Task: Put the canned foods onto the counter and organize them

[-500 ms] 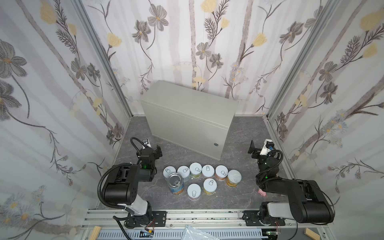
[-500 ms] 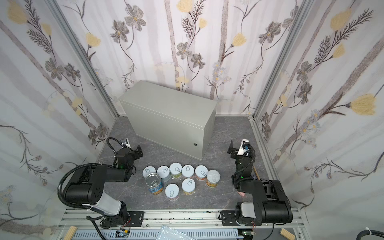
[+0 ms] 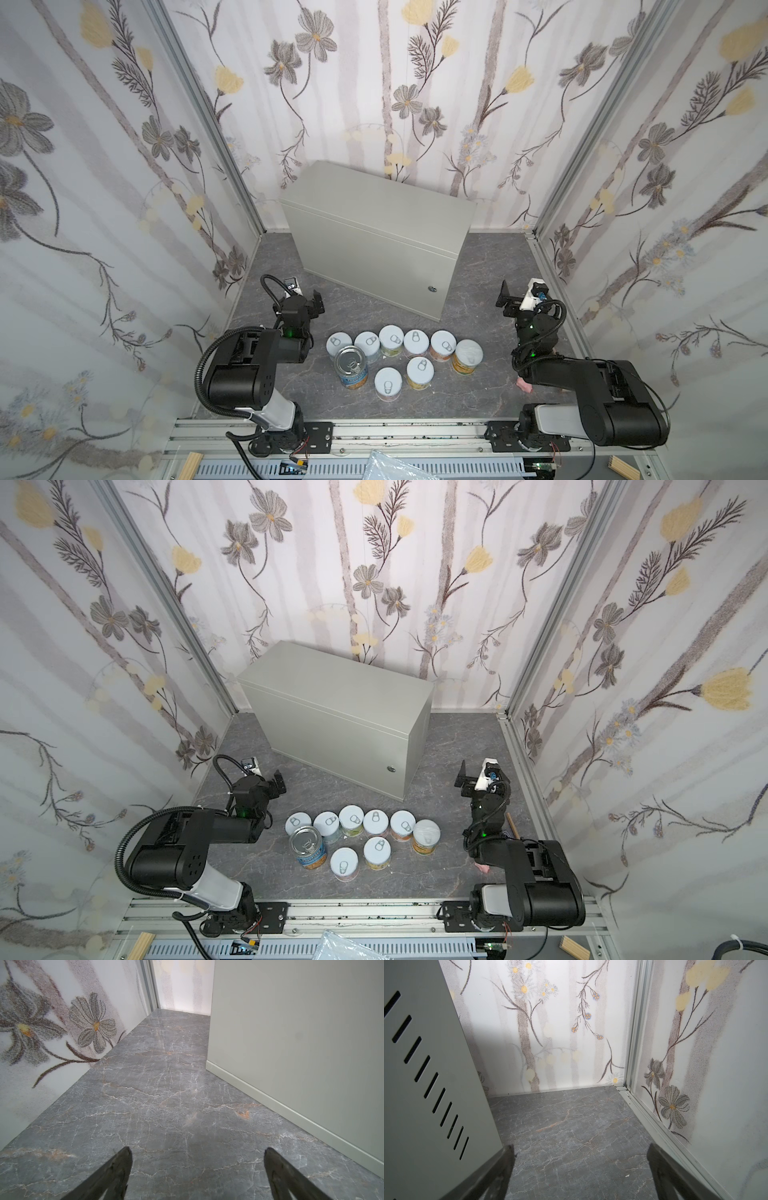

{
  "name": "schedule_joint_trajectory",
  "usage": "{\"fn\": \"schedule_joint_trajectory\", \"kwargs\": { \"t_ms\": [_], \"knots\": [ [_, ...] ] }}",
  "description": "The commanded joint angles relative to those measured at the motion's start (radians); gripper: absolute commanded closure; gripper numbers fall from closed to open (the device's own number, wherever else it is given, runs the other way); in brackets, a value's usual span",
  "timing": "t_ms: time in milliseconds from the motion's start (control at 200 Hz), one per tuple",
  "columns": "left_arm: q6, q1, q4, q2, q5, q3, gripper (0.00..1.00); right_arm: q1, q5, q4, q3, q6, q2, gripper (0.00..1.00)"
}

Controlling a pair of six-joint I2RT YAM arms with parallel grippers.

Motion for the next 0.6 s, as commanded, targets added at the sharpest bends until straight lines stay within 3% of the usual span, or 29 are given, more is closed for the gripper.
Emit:
{"fn": "schedule_joint_trajectory", "kwargs": {
  "t_ms": [0, 450, 515, 595],
  "knots": [
    [0.004, 0.0, 0.034, 0.0, 0.004, 0.003, 0.0, 0.001, -0.001, 0.029, 0.005, 0.002, 0.004, 0.0],
    [0.009, -0.001, 0.037, -0.013, 0.011, 0.003, 0.0, 0.002, -0.031, 0.005, 0.009, -0.007, -0.025, 0.0],
    [0.03, -0.004, -0.108, -0.093, 0.052, 0.047, 0.0, 0.015, -0.022, -0.105, 0.036, -0.025, -0.098, 0.0],
    [0.003, -0.008, -0.386, -0.208, -0.001, 0.164, 0.0, 0.022, -0.007, -0.284, 0.093, -0.029, -0.201, 0.0]
  ]
}}
